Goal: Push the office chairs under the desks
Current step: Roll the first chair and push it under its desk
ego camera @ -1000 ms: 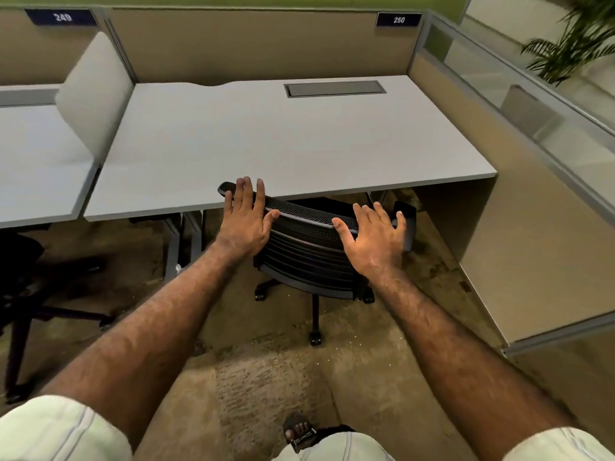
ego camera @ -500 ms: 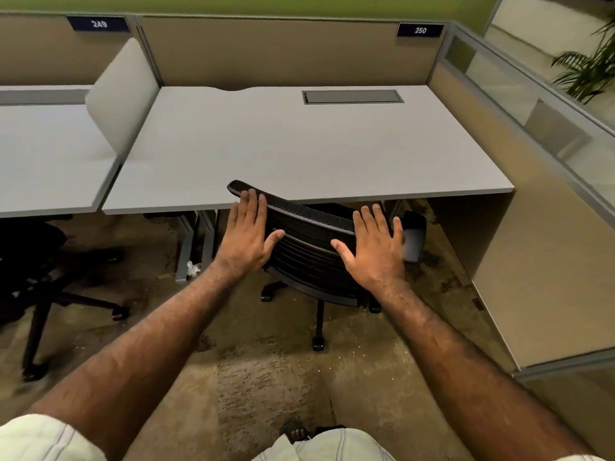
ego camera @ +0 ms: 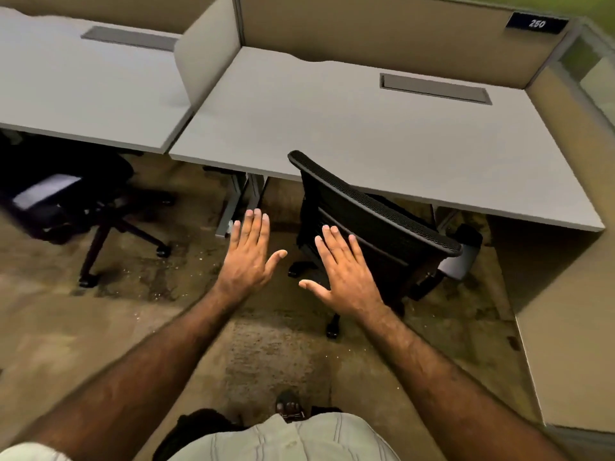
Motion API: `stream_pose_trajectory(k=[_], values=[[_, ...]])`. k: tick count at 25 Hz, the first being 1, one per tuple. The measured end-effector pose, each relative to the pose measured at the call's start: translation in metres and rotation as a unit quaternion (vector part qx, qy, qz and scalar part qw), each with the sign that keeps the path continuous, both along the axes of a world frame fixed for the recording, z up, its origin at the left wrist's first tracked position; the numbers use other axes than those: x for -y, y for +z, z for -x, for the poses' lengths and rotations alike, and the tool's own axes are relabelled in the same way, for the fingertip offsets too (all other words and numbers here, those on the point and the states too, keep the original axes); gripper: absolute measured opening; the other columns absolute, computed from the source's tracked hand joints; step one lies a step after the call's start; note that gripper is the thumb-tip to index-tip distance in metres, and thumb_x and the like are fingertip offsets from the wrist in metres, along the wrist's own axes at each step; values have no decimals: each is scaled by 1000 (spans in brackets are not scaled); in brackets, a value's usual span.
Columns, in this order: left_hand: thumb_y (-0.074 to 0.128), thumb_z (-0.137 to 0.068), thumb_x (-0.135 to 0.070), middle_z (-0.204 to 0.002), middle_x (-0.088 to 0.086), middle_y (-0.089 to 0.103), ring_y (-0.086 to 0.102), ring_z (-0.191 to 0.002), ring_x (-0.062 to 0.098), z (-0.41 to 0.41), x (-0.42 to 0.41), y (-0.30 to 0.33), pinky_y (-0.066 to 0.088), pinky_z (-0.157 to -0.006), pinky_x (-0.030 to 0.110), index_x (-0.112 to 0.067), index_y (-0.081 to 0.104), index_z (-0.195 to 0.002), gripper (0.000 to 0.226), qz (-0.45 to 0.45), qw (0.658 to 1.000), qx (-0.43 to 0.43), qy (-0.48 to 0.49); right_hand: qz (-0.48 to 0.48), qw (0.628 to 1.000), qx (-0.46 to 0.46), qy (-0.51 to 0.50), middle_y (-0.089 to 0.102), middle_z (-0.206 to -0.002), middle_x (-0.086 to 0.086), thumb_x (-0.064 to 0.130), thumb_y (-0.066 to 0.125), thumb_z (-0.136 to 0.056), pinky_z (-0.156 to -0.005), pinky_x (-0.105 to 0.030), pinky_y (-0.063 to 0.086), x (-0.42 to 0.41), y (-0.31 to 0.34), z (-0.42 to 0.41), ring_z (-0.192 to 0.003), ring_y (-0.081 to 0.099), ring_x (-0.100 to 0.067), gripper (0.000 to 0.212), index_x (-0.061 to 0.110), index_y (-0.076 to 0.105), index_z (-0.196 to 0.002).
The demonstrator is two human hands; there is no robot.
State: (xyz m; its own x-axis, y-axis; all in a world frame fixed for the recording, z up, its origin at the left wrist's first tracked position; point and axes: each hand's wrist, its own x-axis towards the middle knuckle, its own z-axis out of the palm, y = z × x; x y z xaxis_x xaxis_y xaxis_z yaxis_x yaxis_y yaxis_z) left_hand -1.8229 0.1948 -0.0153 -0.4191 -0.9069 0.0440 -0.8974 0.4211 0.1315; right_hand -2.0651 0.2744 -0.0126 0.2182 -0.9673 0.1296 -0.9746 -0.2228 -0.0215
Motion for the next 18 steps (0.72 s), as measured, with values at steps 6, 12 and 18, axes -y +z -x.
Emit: stream_pose_trajectory(k=[6, 12, 18], values=[[16, -102, -71, -178, 19, -1, -6, -166, 33, -71, -41, -20, 2, -135, 54, -1, 9, -168, 97, -16, 996, -27, 84, -66, 994, 42, 70, 9, -182, -9, 98, 16, -92, -137, -50, 1, 29, -18, -68, -169, -5, -20, 116, 15, 23, -173], [16, -104, -72, -178, 20, 2, -5, -166, 33, -224, -75, -33, 7, -135, 55, 0, 10, -168, 96, -24, 970, -2, 243, -84, 970, 37, 223, 16, -181, -9, 96, 18, -95, -137, -44, -5, 78, -24, -228, -169, 0, -18, 113, 14, 25, -172], [13, -103, -72, -177, 21, 5, -3, -166, 34, -337, -94, -32, 6, -135, 53, 0, 12, -168, 97, -26, 940, -8, 339, -98, 954, 42, 279, 12, -182, -6, 99, 19, -93, -134, -43, -14, 102, -33, -350, -166, -9, -13, 114, 18, 22, -173]])
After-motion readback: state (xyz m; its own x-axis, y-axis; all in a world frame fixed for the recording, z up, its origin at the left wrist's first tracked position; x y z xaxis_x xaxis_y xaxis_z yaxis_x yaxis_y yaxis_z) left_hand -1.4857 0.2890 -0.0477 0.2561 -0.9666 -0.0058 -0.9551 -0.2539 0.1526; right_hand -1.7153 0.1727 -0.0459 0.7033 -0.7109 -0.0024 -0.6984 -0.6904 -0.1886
